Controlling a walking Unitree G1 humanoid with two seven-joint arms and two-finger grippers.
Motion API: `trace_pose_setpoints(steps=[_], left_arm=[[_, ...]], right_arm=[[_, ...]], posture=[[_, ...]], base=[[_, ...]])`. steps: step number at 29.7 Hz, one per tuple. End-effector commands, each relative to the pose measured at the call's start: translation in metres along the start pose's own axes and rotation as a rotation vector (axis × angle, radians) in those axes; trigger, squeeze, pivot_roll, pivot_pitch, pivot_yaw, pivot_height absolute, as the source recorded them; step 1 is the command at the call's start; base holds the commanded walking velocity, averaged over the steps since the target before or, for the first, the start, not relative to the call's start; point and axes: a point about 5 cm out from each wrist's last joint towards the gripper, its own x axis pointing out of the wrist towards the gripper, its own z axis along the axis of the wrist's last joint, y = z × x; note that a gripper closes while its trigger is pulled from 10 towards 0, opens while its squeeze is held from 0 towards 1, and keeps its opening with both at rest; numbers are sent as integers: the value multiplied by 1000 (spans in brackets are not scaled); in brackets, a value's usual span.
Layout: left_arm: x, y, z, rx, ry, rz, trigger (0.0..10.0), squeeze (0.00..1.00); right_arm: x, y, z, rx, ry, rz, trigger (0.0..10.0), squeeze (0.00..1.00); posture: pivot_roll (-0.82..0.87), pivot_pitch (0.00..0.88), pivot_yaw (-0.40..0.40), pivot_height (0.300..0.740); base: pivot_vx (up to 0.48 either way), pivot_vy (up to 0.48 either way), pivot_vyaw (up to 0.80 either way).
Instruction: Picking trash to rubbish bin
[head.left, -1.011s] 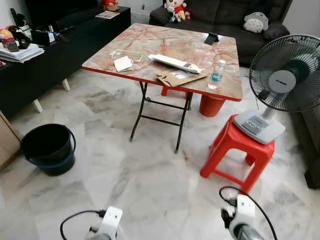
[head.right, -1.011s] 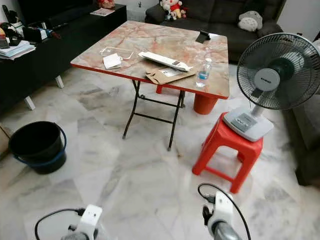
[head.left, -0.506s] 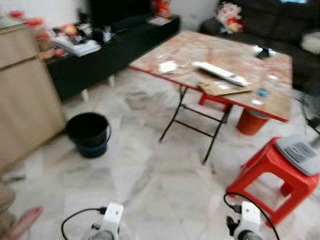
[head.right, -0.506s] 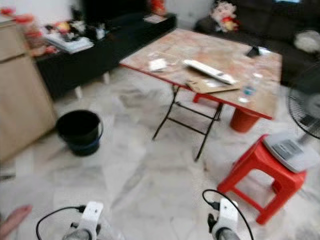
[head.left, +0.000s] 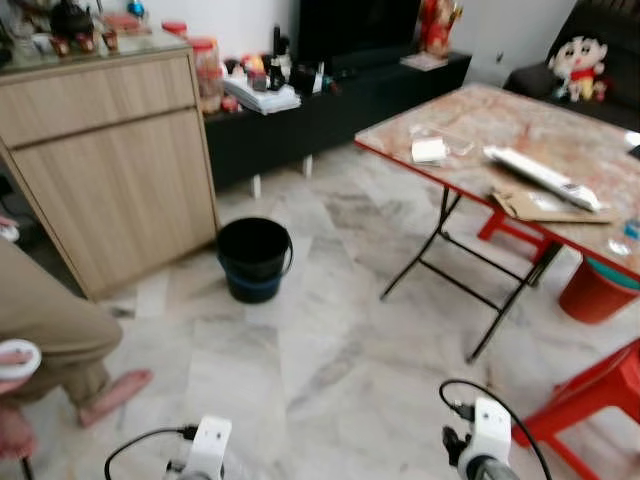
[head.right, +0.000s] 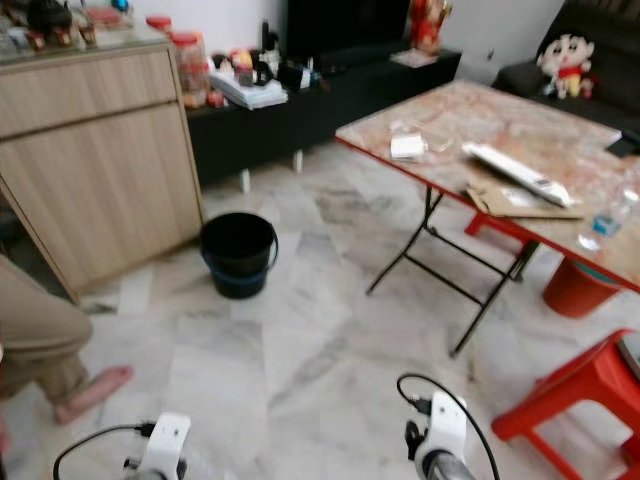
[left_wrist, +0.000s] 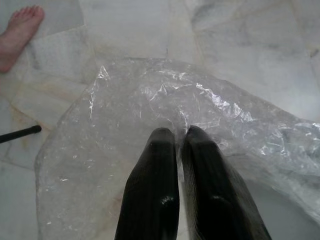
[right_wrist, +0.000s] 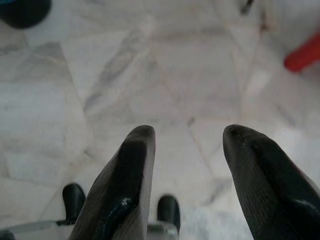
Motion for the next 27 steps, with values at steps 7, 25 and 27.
trace_pose_setpoints(steps=[7,25,27], left_arm=[[1,-3,9,0,-25,4,10000,0],[0,-2,-3,-28,3,19,10000,0],[-1,-1,-5,-24,6,19,10000,0]], right_arm=[[-1,-11,5,25,-16,-17,10000,0],[-1,-11,5,26,-21,-7,10000,0],[-1,-9,5,6,-21,-2,10000,0]], posture=[[-18,0,-94,740],[-20,39,-118,740],[-19,45,-113,740]], base=[[328,0,0],[353,0,0],[354,0,0]])
